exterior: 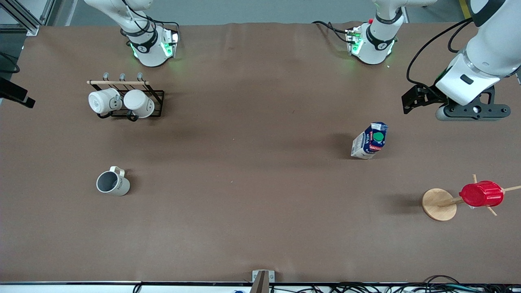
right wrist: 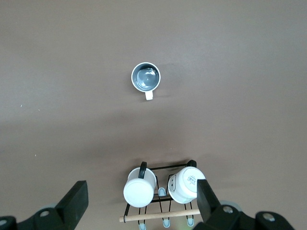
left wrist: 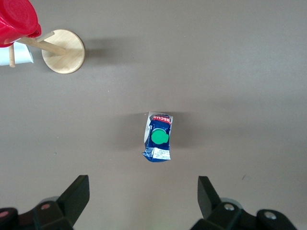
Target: Place cup and milk on table
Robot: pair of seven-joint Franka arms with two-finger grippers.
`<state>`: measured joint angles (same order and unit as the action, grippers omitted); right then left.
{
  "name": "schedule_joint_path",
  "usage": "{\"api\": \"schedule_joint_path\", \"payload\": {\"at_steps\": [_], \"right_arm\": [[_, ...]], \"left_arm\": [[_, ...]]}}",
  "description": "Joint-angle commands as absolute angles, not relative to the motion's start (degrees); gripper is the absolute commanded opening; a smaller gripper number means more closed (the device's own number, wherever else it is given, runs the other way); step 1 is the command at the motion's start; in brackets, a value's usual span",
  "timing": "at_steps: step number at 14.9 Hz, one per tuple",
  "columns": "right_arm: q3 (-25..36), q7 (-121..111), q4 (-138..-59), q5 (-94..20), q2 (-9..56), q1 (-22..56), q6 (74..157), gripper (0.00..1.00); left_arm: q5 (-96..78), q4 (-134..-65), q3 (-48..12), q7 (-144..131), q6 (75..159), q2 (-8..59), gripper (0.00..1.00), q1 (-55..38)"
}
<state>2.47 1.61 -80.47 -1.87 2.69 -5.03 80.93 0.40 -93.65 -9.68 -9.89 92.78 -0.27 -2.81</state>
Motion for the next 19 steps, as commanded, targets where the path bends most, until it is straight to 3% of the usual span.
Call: {"api": "schedule_joint_path", "payload": {"at_steps": [1,10,19], "right_arm": [[1.2,1.3,-81.6,-1.4,1.6,-6.4,80.9,1.00],[1.2,1.0,-81.6,-1.8,2.5,-6.4,81.7,1.00],[1.2,-6.1,-81.8,-1.9,19.2,-6.3,98.4,1.00]], "left_arm": [[-0.4,-94.5,-9.8,-7.7,93.0,-1.4,0.99,-2.2],[-1.7,-93.2,-9.7,-7.6,93.1,-0.1,0.99,-2.2],[-1.4,-87.4,-9.7,-8.7,93.1,6.6,1.00,-3.0]]}}
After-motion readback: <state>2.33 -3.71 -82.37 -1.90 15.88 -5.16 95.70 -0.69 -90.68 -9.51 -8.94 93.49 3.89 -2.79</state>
